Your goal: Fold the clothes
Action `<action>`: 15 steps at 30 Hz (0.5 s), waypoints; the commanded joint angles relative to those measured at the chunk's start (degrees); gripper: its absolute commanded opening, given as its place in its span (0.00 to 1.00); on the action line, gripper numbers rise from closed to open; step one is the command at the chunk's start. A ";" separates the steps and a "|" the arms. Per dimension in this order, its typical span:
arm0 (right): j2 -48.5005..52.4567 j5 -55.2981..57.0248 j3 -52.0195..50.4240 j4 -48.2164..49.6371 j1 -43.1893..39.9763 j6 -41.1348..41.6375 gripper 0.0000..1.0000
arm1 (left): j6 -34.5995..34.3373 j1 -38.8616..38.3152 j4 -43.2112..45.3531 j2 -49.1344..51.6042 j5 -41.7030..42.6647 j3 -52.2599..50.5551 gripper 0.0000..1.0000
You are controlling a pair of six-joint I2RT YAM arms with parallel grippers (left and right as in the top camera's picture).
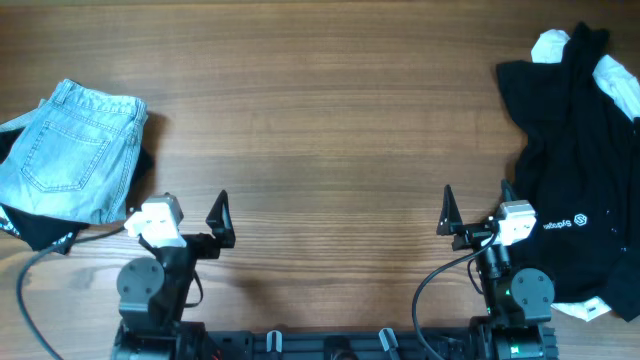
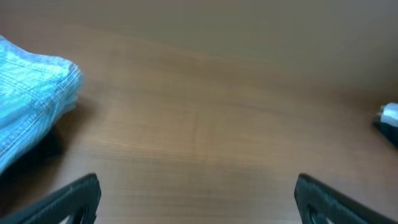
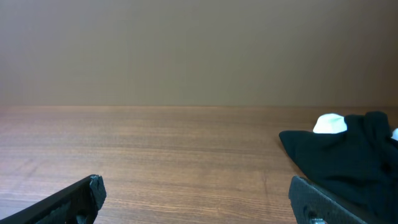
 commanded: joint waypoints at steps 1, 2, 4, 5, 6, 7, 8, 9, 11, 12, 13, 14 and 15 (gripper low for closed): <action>-0.52 -0.22 -0.04 0.13 0.39 -0.61 1.00 | -0.28 1.64 17.11 -7.30 0.85 -11.61 1.00; -0.52 -0.22 -0.04 0.13 0.39 -0.61 1.00 | -0.28 2.12 20.22 -8.31 0.85 -13.38 1.00; -0.52 -0.22 -0.04 0.13 0.39 -0.61 1.00 | -0.28 3.10 23.93 -10.75 0.87 -16.61 1.00; -0.52 -0.22 -0.04 0.13 0.39 -0.63 1.00 | 0.13 3.26 22.84 -10.93 0.87 -16.57 1.00; -0.52 -0.22 -0.04 0.13 0.39 -0.61 1.00 | 0.57 3.28 22.03 -10.93 0.87 -16.57 1.00; -0.52 -0.22 -0.04 0.13 0.39 -0.61 1.00 | 0.57 3.28 20.81 -10.93 0.87 -16.57 1.00; -0.52 -0.22 -0.04 0.13 0.39 -0.61 1.00 | 0.57 3.28 18.97 -10.93 0.87 -16.57 1.00; -0.52 -0.22 -0.04 0.13 0.39 -0.61 1.00 | 0.50 3.28 16.65 -10.93 0.90 -16.57 1.00; -0.52 -0.22 -0.04 0.13 0.39 -0.61 1.00 | 0.50 3.17 16.87 -10.93 1.01 -16.57 1.00; -0.52 -0.22 -0.04 0.13 0.39 -0.61 1.00 | 0.52 2.99 16.92 -10.93 1.05 -16.57 1.00; -0.52 -0.22 -0.04 0.13 0.39 -0.61 1.00 | 0.52 2.86 16.92 -10.93 1.05 -16.57 1.00; -0.52 -0.22 -0.04 0.13 0.39 -0.61 1.00 | 0.52 2.78 16.92 -10.93 1.05 -16.57 1.00; -0.52 -0.22 -0.04 0.13 0.39 -0.61 1.00 | 0.52 2.75 16.94 -10.93 1.05 -16.57 1.00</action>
